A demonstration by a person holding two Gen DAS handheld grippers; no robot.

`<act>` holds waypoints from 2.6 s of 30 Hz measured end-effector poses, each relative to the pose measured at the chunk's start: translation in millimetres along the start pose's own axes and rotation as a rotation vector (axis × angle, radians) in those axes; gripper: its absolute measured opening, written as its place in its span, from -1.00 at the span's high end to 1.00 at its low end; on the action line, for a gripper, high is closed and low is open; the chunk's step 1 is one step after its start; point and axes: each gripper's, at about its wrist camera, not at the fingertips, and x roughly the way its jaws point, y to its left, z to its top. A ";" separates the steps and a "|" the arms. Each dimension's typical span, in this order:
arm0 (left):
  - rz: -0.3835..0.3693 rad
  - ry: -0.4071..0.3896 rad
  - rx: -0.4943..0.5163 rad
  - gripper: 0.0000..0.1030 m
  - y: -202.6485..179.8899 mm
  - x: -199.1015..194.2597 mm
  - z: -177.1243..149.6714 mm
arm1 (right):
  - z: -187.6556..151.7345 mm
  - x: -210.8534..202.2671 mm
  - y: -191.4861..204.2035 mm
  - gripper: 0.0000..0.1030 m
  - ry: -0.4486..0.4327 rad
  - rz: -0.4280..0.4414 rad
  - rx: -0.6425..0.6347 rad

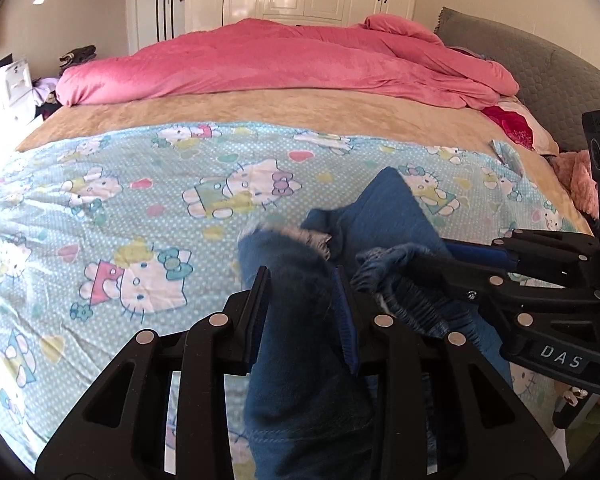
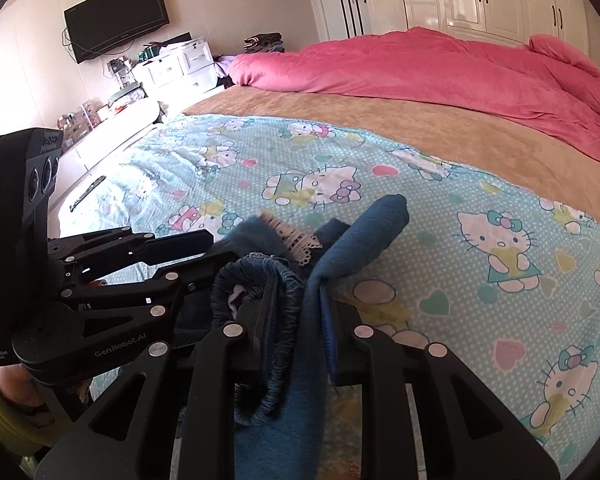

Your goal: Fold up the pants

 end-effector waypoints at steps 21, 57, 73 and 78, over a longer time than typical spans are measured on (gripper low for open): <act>0.023 0.134 -0.082 0.03 29.6 31.8 -33.3 | -28.8 11.5 -34.6 0.47 0.077 -0.099 0.081; 0.059 0.077 -0.075 -0.71 23.9 -8.9 -29.0 | -36.4 -36.9 -34.9 -0.88 -0.009 -0.201 0.156; 0.100 -0.026 -0.080 -0.82 18.7 -74.8 -26.5 | -42.4 -85.0 -3.5 -0.91 -0.094 -0.211 0.123; 0.113 -0.051 -0.077 -0.82 17.2 -93.8 -32.1 | -47.2 -100.3 8.2 -0.91 -0.117 -0.208 0.115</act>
